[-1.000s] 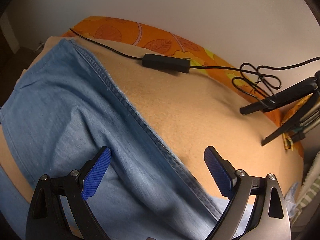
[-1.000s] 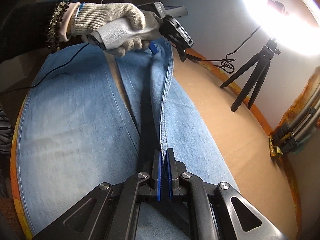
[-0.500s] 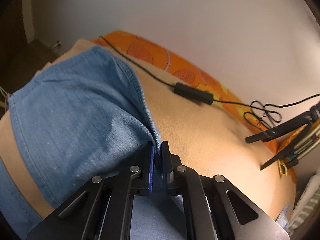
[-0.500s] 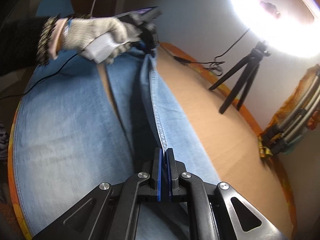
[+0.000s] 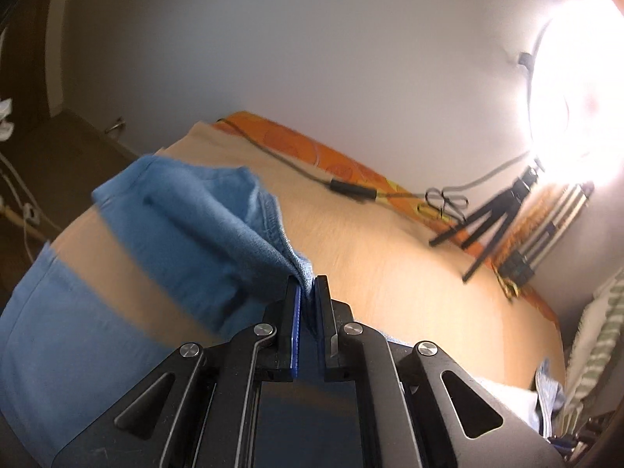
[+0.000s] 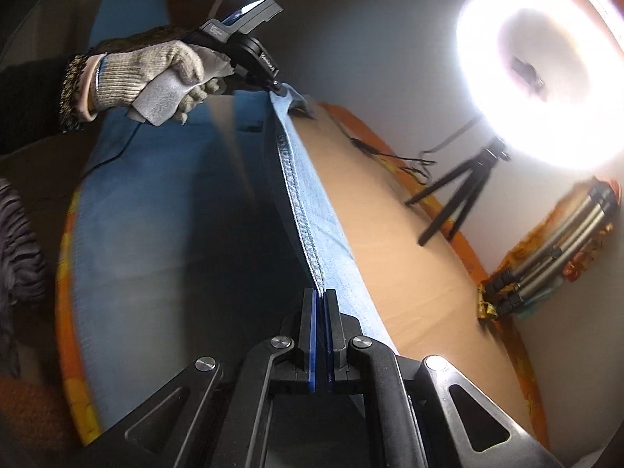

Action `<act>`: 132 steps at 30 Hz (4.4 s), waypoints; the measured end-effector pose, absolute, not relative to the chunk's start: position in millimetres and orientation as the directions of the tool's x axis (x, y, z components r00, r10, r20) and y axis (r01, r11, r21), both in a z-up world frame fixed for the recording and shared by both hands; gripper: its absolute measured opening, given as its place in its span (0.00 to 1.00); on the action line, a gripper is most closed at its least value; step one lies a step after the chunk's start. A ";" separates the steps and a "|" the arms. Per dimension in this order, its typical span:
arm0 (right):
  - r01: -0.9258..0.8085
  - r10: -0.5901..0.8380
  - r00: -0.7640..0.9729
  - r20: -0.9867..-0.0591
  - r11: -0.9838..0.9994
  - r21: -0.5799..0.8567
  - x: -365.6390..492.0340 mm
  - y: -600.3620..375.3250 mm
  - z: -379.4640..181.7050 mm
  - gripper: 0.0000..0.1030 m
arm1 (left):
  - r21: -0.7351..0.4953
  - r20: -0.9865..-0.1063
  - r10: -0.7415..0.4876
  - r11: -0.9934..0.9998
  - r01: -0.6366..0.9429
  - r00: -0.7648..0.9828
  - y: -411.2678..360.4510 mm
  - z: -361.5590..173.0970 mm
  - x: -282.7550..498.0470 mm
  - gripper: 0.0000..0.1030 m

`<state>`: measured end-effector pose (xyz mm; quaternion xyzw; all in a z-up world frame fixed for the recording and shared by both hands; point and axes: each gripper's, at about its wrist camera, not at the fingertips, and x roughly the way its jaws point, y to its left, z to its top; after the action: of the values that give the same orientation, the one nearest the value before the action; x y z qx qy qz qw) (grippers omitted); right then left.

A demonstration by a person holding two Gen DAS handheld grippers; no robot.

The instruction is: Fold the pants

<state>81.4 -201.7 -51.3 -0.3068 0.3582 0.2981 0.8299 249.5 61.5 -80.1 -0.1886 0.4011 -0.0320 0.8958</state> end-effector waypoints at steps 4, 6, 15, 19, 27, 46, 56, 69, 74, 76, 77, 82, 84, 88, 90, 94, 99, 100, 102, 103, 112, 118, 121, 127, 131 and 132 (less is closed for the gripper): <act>-0.754 0.274 0.514 -0.813 0.596 -0.276 48.0 -191.5 -62.4 0.01 | -0.359 -0.714 -0.208 0.929 -0.095 0.669 68.5 -90.4 214.4 0.05; -0.776 0.279 0.473 -0.836 0.580 -0.245 30.4 -186.6 -70.9 0.01 | -0.357 -0.722 -0.207 0.929 -0.099 0.660 72.2 -97.3 194.8 0.05; -0.819 0.266 0.393 -0.880 0.536 -0.204 -4.1 -168.7 -100.7 0.01 | -0.298 -0.816 -0.191 0.948 -0.114 0.545 90.7 -133.9 148.2 0.11; -0.800 0.269 0.392 -0.880 0.572 -0.181 0.9 -171.1 -103.8 0.01 | -0.235 -0.805 -0.124 0.965 -0.119 0.580 92.5 -116.0 141.3 0.18; -0.786 0.262 0.392 -0.882 0.593 -0.174 0.5 -171.9 -105.2 0.01 | -0.026 -0.813 -0.019 1.000 -0.005 0.583 54.9 -101.0 187.6 0.53; -0.732 0.231 0.437 -0.869 0.653 -0.194 9.4 -175.1 -98.4 0.00 | -0.008 -0.804 0.090 0.987 -0.161 0.588 117.0 -130.3 237.3 0.06; -0.775 0.230 0.399 -0.888 0.601 -0.192 -21.0 -168.4 -78.6 0.00 | -0.345 -0.715 -0.062 0.898 -0.274 0.697 184.3 -133.1 111.8 0.06; -0.859 0.164 0.245 -0.956 0.494 -0.135 -51.9 -140.4 -118.2 0.01 | 0.008 -0.712 0.203 0.960 -0.282 0.672 169.5 -140.3 96.7 0.41; -0.847 0.189 0.222 -0.957 0.524 -0.093 -35.6 -143.4 -104.4 0.13 | -0.102 -0.724 0.167 0.934 -0.343 0.669 196.4 -153.3 91.0 0.43; -0.844 0.209 0.228 -0.951 0.530 -0.086 -32.3 -142.4 -93.0 0.33 | -0.130 -0.730 0.155 0.925 -0.357 0.666 201.4 -161.6 85.0 0.43; -0.844 0.227 0.229 -0.946 0.530 -0.077 -29.0 -141.3 -85.7 0.34 | -0.158 -0.727 0.142 0.918 -0.365 0.671 204.6 -165.7 80.3 0.43; -0.836 0.322 0.242 -0.915 0.549 -0.028 2.4 -120.1 -48.8 0.38 | -0.313 -0.720 0.048 0.868 -0.386 0.692 224.6 -173.6 69.8 0.45; -0.832 0.367 0.252 -0.895 0.554 -0.007 22.5 -103.4 -37.5 0.39 | -0.293 -0.718 0.056 0.880 -0.374 0.694 226.9 -171.4 66.2 0.49; -0.808 0.443 0.263 -0.857 0.587 0.056 69.6 -60.5 -36.8 0.40 | -0.269 -0.713 0.051 0.902 -0.339 0.700 226.6 -164.6 55.2 0.53; -0.788 0.492 0.237 -0.838 0.602 0.130 98.3 -35.4 -45.6 0.40 | -0.299 -0.711 0.011 0.900 -0.317 0.703 230.5 -163.7 51.5 0.53; -0.756 0.558 0.189 -0.808 0.608 0.242 141.4 22.6 -71.5 0.40 | -0.290 -0.719 -0.011 0.913 -0.285 0.694 230.4 -165.1 51.6 0.53; -0.670 0.600 0.104 -0.793 0.632 0.390 188.1 87.7 -122.9 0.40 | -0.271 -0.724 -0.030 0.931 -0.244 0.689 227.5 -164.7 53.3 0.53; -0.647 0.605 0.088 -0.792 0.639 0.416 197.6 99.3 -133.5 0.40 | -0.264 -0.723 -0.036 0.937 -0.229 0.690 227.1 -163.5 52.6 0.53; -0.624 0.603 0.076 -0.794 0.650 0.434 207.8 117.2 -146.9 0.39 | -0.241 -0.727 -0.037 0.949 -0.204 0.685 224.8 -161.0 49.6 0.53; -0.613 0.604 0.061 -0.795 0.651 0.448 211.8 123.8 -152.1 0.38 | -0.227 -0.730 -0.036 0.955 -0.192 0.683 224.2 -160.0 48.5 0.53; -0.598 0.594 -0.012 -0.805 0.641 0.482 210.1 154.9 -168.9 0.03 | -0.089 -0.711 0.003 0.991 -0.095 0.703 211.3 -139.9 22.0 0.53; -0.612 0.675 -0.024 -0.738 0.573 0.545 210.8 179.6 -129.0 0.02 | -0.170 -0.673 -0.052 0.982 -0.085 0.738 215.0 -132.7 18.9 0.53; -0.641 0.697 -0.042 -0.716 0.531 0.554 209.4 210.4 -113.2 0.02 | -0.261 -0.656 -0.105 0.961 -0.095 0.747 227.1 -138.3 24.6 0.53; -0.653 0.715 -0.151 -0.682 0.446 0.612 206.9 275.6 -114.1 0.11 | -0.448 -0.625 -0.190 0.882 -0.149 0.757 255.4 -157.6 36.3 0.53; -0.689 0.732 -0.112 -0.672 0.430 0.583 208.5 279.3 -99.4 0.44 | -0.516 -0.618 -0.199 0.832 -0.202 0.761 275.4 -168.8 43.6 0.53; -0.698 0.731 -0.090 -0.677 0.439 0.566 211.0 274.3 -96.7 0.44 | -0.530 -0.616 -0.194 0.819 -0.219 0.764 280.5 -170.9 44.5 0.53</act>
<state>211.0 274.3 -96.7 0.0158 0.5142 0.5295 0.6745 44.5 280.5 -170.9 -0.3005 0.3437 0.0072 0.8897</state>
